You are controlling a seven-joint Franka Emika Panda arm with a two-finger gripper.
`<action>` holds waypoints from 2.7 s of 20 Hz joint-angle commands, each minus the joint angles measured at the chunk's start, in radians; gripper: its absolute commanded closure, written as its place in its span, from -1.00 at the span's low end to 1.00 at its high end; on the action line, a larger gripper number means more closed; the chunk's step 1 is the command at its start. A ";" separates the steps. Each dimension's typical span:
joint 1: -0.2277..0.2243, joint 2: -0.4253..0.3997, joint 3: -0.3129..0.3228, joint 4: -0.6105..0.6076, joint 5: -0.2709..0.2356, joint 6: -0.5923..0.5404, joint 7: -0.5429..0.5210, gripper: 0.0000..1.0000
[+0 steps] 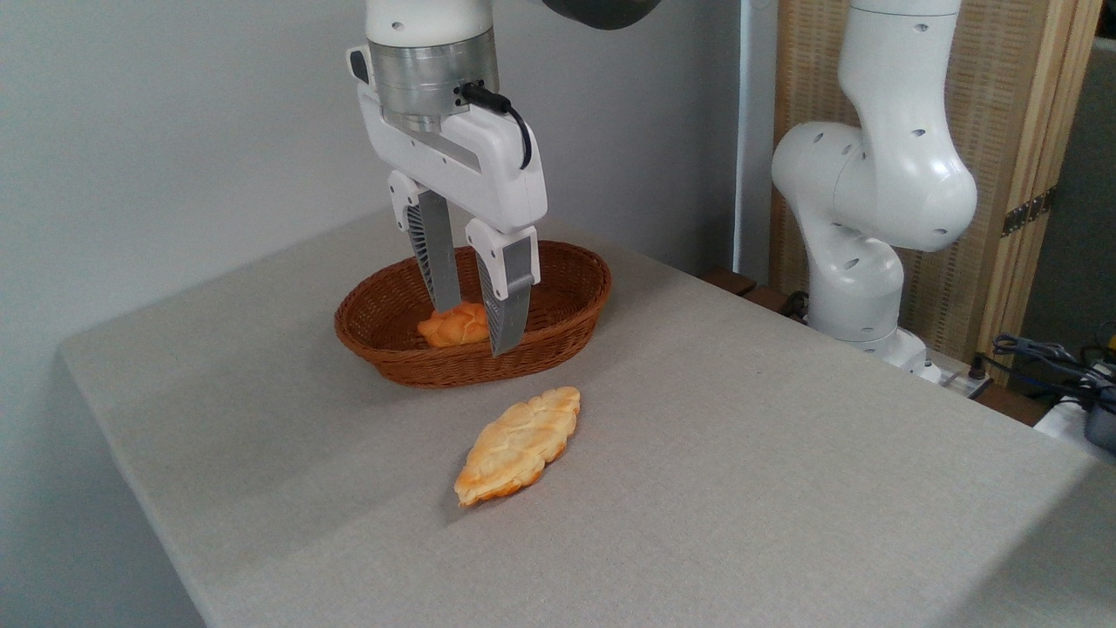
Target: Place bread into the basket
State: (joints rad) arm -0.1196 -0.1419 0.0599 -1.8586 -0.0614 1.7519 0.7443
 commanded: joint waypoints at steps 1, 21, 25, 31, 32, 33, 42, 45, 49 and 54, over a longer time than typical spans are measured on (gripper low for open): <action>-0.006 -0.001 0.003 0.033 0.000 -0.031 0.000 -1.00; -0.006 -0.001 0.003 0.033 0.000 -0.051 0.000 -1.00; -0.008 -0.001 0.003 0.033 0.000 -0.052 0.001 -1.00; -0.009 -0.002 0.001 0.033 0.000 -0.069 0.003 -1.00; -0.009 -0.001 0.003 0.033 0.000 -0.071 0.004 -1.00; -0.009 -0.002 0.003 0.033 0.000 -0.072 0.004 -1.00; -0.009 -0.002 0.003 0.033 0.000 -0.081 0.006 -1.00; -0.009 -0.002 0.003 0.033 0.000 -0.092 0.006 -1.00; -0.008 -0.002 0.003 0.033 0.000 -0.092 0.004 -1.00; -0.009 -0.002 0.005 0.033 0.000 -0.092 0.004 -1.00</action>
State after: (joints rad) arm -0.1238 -0.1424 0.0593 -1.8442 -0.0614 1.6935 0.7444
